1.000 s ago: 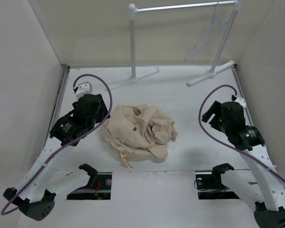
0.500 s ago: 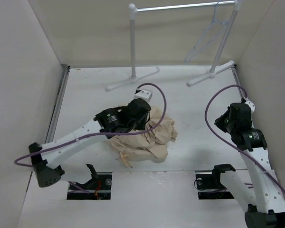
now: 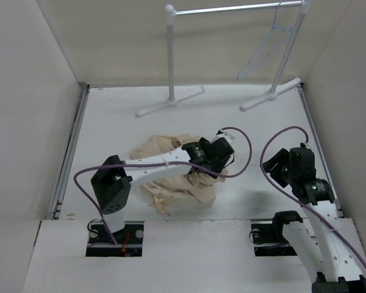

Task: Place the trousers on the hanger
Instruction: Flatten out the trousers at the center of the board.

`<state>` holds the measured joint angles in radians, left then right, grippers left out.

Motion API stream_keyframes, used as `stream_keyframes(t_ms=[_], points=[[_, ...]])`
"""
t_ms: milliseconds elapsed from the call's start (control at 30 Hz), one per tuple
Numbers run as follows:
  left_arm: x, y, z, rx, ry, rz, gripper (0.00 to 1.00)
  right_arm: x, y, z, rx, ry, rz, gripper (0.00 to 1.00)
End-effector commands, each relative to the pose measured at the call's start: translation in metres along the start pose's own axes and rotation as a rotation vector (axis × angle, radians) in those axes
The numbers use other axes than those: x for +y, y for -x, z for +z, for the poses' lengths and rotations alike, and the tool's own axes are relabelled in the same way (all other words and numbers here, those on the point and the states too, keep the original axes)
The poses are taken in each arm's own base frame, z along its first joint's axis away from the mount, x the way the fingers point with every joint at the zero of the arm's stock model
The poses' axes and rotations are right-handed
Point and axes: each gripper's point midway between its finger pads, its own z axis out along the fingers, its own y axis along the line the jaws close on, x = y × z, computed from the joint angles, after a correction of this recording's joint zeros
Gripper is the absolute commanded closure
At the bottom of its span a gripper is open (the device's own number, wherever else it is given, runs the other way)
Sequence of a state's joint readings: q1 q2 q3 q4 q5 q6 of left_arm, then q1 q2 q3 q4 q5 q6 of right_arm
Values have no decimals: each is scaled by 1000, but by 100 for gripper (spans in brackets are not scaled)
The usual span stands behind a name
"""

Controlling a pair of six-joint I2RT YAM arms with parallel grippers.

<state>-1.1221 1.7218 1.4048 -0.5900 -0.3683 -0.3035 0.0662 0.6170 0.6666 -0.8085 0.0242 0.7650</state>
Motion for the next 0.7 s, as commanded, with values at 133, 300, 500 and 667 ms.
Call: stream_keyframes(t_ms=[133, 300, 500, 667], points=[[32, 65, 13, -155, 60, -128, 89, 25, -25, 8, 67, 117, -10, 36], [90, 112, -55, -336, 18, -379, 97, 44, -44, 16, 139, 159, -75, 30], [153, 118, -117, -467, -42, -669, 97, 95, -119, 15, 370, 278, -299, 22], [187, 94, -115, -462, 7, -789, 98, 133, -199, 18, 539, 368, -421, 19]])
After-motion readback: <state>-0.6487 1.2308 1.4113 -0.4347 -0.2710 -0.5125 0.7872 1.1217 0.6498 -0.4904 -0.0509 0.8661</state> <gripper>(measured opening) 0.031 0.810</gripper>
